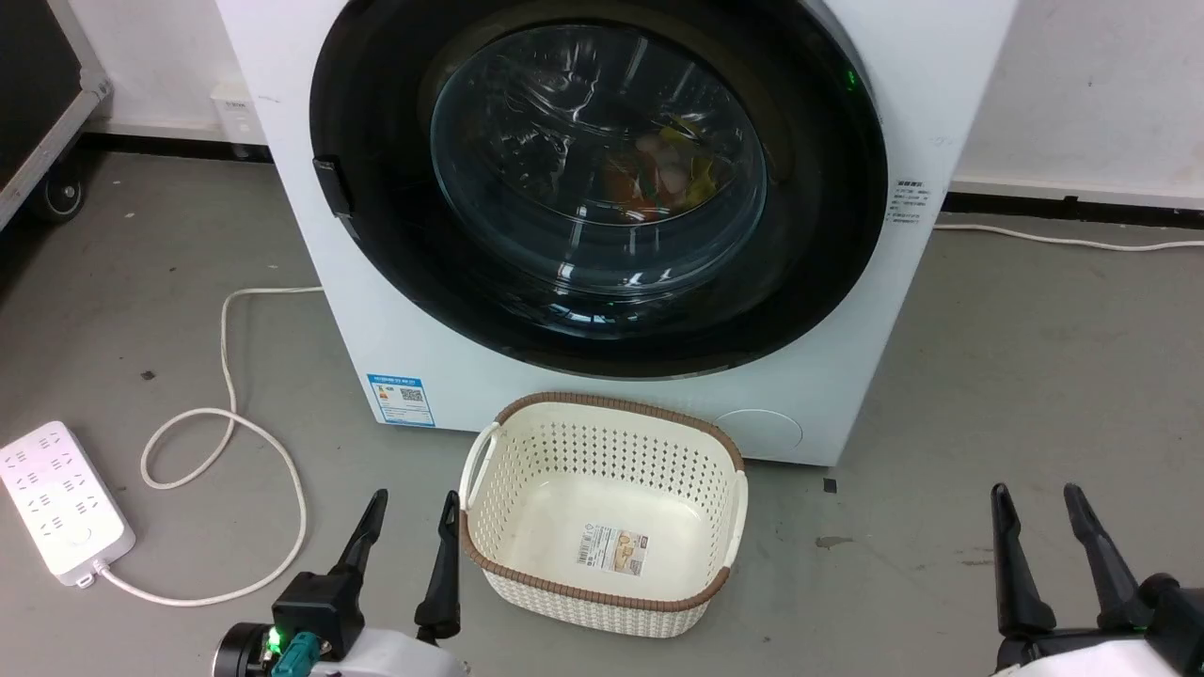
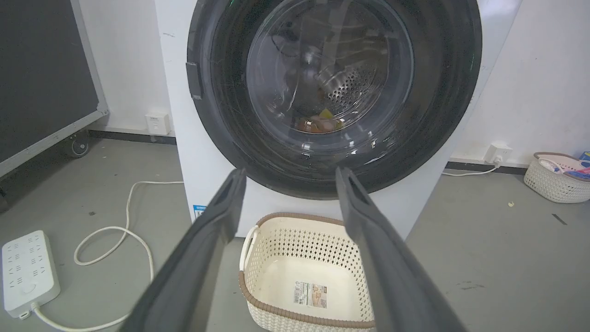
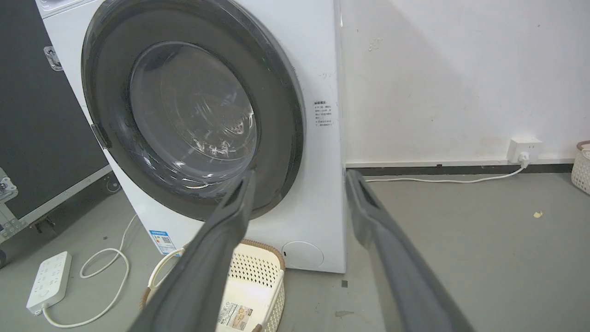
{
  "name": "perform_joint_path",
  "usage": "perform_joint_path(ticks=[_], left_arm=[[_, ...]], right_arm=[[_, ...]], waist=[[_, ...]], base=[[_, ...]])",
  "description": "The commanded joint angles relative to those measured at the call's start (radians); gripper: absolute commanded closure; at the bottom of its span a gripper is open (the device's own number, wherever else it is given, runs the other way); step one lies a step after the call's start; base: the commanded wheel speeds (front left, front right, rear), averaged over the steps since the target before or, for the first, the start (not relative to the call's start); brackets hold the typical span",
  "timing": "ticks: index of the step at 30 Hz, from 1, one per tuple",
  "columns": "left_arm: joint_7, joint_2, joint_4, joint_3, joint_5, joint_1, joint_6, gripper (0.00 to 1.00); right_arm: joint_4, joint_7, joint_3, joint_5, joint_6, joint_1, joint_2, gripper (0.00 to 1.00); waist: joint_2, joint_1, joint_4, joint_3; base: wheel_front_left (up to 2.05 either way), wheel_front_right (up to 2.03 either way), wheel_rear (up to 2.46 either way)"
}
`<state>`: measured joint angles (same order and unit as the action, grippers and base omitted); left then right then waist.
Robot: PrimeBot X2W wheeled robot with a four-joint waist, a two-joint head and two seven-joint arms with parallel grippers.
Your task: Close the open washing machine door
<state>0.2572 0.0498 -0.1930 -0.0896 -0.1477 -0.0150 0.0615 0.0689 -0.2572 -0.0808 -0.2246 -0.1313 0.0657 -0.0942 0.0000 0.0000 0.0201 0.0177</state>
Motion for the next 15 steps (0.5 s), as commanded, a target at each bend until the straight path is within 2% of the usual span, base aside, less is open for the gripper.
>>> perform_joint_path(ticks=[1,12,13,15], left_arm=[[0.005,0.001,-0.004,0.001,-0.005,0.009,-0.001,0.0],[0.005,0.001,-0.014,0.007,-0.009,0.01,-0.017,0.0],[0.0,0.0,-0.013,0.005,-0.006,0.0,-0.012,1.0],[-0.002,0.0,-0.013,0.004,-0.006,0.0,-0.013,1.0]], right_arm=[[-0.007,-0.004,-0.002,0.002,0.001,0.015,0.008,0.0],[-0.003,-0.004,0.015,0.017,0.001,0.029,0.031,0.0],[-0.001,0.0,0.014,0.014,0.0,0.012,0.027,1.0],[0.0,0.001,0.015,0.014,0.0,0.011,0.027,1.0]], waist=[[0.0,0.0,0.001,0.0],[0.0,0.0,0.013,-0.003],[0.0,0.0,0.013,-0.003],[0.0,0.0001,0.013,-0.003]], base=[[0.0,0.0,0.0],[0.0,0.0,0.0],[0.0,0.0,0.0],[0.0,0.0,0.0]])
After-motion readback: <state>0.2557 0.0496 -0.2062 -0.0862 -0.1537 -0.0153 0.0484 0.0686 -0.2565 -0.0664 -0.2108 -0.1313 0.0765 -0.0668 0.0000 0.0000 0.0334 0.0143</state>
